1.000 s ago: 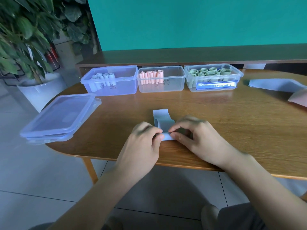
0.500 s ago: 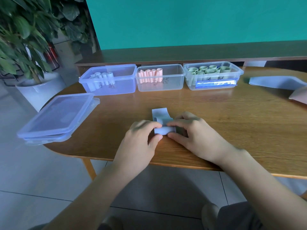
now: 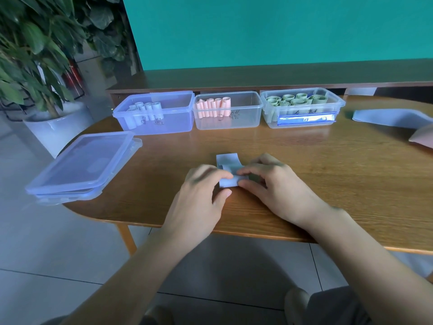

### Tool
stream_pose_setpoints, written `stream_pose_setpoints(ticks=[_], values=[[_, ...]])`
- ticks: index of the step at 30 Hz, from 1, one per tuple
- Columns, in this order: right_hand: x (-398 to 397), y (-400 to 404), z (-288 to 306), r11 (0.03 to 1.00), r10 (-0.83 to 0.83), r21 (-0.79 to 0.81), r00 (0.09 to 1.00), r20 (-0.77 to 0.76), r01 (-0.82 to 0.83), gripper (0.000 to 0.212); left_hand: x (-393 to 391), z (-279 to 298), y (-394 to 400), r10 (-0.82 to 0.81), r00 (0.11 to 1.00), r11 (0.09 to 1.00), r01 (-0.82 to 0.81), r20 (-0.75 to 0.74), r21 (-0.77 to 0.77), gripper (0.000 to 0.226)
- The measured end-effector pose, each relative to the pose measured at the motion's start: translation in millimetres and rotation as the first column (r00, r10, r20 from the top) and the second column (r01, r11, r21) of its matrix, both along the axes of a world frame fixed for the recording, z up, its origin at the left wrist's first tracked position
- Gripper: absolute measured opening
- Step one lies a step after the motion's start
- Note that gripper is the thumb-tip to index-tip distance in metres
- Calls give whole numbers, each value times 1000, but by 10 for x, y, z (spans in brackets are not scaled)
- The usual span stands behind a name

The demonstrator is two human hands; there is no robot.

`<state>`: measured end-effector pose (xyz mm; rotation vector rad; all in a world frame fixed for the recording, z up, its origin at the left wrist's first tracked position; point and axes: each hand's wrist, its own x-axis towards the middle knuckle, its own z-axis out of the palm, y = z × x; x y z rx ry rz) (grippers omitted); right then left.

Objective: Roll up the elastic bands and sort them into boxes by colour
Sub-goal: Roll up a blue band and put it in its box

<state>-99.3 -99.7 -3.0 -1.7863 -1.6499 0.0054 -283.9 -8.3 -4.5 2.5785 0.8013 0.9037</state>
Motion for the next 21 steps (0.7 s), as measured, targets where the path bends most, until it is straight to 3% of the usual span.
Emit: stream_pose_setpoints(ticks=[8, 21], values=[[-6, 39, -36, 995, -16, 94, 1000, -2, 17, 17, 42, 25, 37, 31, 997, 995, -25, -67, 94, 26], [55, 137, -64, 996, -53, 66, 997, -53, 57, 18, 72, 7, 42, 31, 999, 984, -27, -20, 176, 20]])
